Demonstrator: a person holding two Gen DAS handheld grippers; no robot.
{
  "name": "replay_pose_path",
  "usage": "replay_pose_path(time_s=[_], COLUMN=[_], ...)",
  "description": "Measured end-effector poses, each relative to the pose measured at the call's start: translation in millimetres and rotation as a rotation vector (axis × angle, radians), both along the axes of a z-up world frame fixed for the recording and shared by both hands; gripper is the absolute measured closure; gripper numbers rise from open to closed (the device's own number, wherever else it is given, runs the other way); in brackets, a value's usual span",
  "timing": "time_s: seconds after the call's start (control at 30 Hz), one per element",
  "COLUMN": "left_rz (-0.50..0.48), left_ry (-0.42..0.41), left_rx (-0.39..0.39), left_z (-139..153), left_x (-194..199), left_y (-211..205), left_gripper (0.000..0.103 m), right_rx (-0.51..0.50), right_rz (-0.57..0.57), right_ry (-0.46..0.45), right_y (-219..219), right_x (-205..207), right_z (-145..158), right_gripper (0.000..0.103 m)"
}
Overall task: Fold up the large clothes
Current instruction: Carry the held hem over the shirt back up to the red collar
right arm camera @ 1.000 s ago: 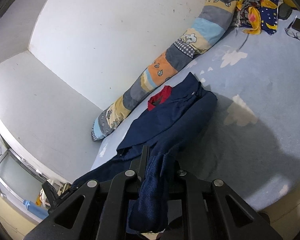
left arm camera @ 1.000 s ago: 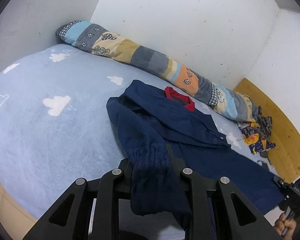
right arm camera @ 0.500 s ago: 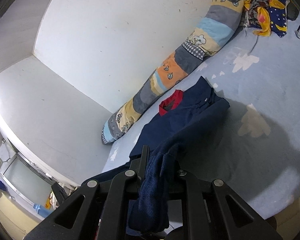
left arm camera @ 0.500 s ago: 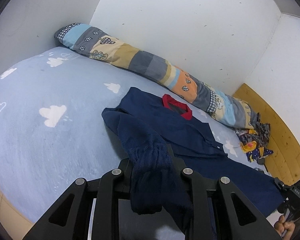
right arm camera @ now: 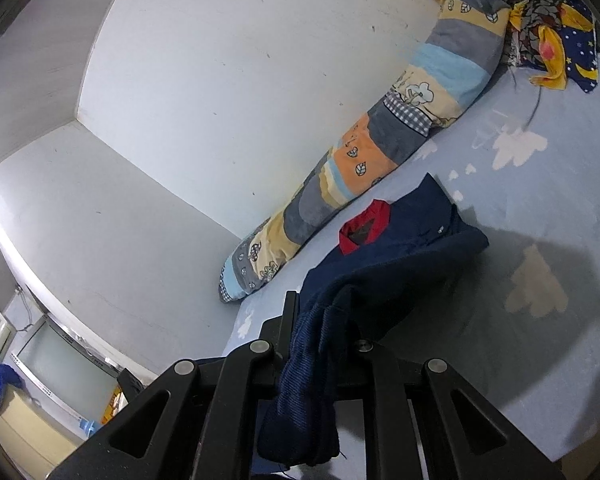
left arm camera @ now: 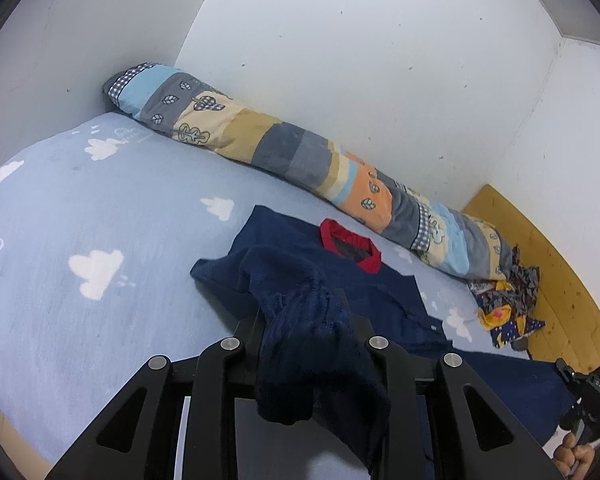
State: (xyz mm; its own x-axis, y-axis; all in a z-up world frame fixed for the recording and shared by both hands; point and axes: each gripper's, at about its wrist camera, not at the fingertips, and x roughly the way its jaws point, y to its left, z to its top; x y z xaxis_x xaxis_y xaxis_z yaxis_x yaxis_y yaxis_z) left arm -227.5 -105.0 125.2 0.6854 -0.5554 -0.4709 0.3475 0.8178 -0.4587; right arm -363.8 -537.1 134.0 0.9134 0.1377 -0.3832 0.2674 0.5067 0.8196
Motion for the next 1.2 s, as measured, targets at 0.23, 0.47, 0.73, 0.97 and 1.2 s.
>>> replay_pose_path(time_s=[0.23,0.47,0.73,0.97,1.2], left_rz=[0.013,0.014,0.025,0.037,0.039], left_ry=[-0.003,-0.014,-0.01,0.064,0.219], left_rx=[-0.007,-0.009,-0.001,0.013,0.036], left_z=[1.2,8.5,18.0,17.5,-7.1], left_x=[21.7,48.8,97.1,180.6,295.1], left_y=[-8.1,-22.2,-43.7,-80.6,-124.7], left_gripper=[0.077,0.077,0.076,0.075,0.074], right_rx=[0.001,0.037,0.075,0.121,0.154], right_rz=[-0.001,-0.008,-0.024,-0.03,-0.033], right_ry=[-0.013,-0.031,-0.028,0.023,0.127], right_y=[-11.2,-29.6,-60.3,-98.6,-140.5], right_x=[19.6,41.6,87.9,155.5,242.7], right_z=[3.5,5.2,3.5,-11.3,-51.6], right_gripper=[0.092,0.092,0.092,0.091,0.091])
